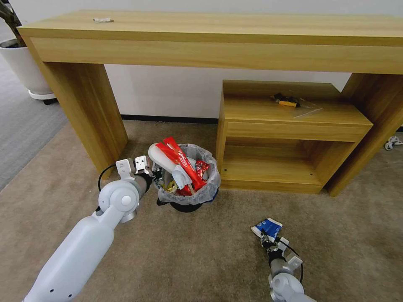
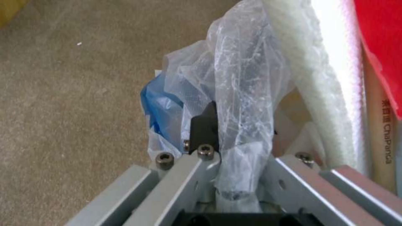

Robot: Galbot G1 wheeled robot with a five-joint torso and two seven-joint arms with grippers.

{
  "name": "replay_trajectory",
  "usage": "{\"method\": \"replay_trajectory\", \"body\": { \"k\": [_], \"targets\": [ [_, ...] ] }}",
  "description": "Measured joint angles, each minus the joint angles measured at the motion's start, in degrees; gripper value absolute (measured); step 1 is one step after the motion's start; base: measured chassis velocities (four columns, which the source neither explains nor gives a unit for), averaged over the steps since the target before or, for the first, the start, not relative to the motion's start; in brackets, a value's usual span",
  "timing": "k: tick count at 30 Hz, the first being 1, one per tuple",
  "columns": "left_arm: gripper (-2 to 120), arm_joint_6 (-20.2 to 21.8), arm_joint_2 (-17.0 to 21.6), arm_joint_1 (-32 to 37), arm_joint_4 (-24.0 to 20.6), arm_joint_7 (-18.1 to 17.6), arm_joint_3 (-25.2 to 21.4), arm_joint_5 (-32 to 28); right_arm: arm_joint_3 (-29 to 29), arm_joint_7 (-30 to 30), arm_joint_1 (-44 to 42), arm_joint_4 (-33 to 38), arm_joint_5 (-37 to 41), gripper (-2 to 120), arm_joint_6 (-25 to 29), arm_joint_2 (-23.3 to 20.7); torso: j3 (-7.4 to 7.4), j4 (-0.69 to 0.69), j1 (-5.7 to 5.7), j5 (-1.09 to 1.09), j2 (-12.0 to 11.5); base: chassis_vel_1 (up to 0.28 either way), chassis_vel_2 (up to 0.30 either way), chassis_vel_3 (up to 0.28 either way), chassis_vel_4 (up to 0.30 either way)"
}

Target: Pick up the trash bin and place the garbage on the floor into it.

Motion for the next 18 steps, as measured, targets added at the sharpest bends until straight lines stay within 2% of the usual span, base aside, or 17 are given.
{"method": "replay_trajectory", "body": {
  "k": [2,5,11,18],
  "targets": [
    [0,0.0,-0.1,0.4,0.0,0.0,-0.1,0.2,0.0,0.0,0.0,-0.1,-0.3,6,0.3,0.0,0.0,-0.01,0.0,-0.01,0.0,0.0,0.0,0.0,0.0],
    [0,0.0,0.1,0.8,0.0,0.0,-0.2,0.3,-0.1,0.0,-0.1,-0.3,-0.8,0,0.8,0.0,0.0,-0.01,0.0,-0.01,0.0,0.0,0.0,0.0,0.0],
    [0,0.0,0.1,1.2,0.1,0.0,-0.4,0.5,-0.5,0.0,-0.4,0.4,-1.8,0,1.6,-1.1,0.0,-0.01,0.0,0.01,0.0,0.0,0.0,0.0,0.0],
    [0,0.0,-0.6,1.2,2.4,0.3,0.2,1.7,-2.7,0.9,-0.6,5.7,-4.7,0,4.4,-7.9,0.0,-0.02,0.0,0.0,0.0,0.0,0.0,0.0,0.0]
  ]
}}
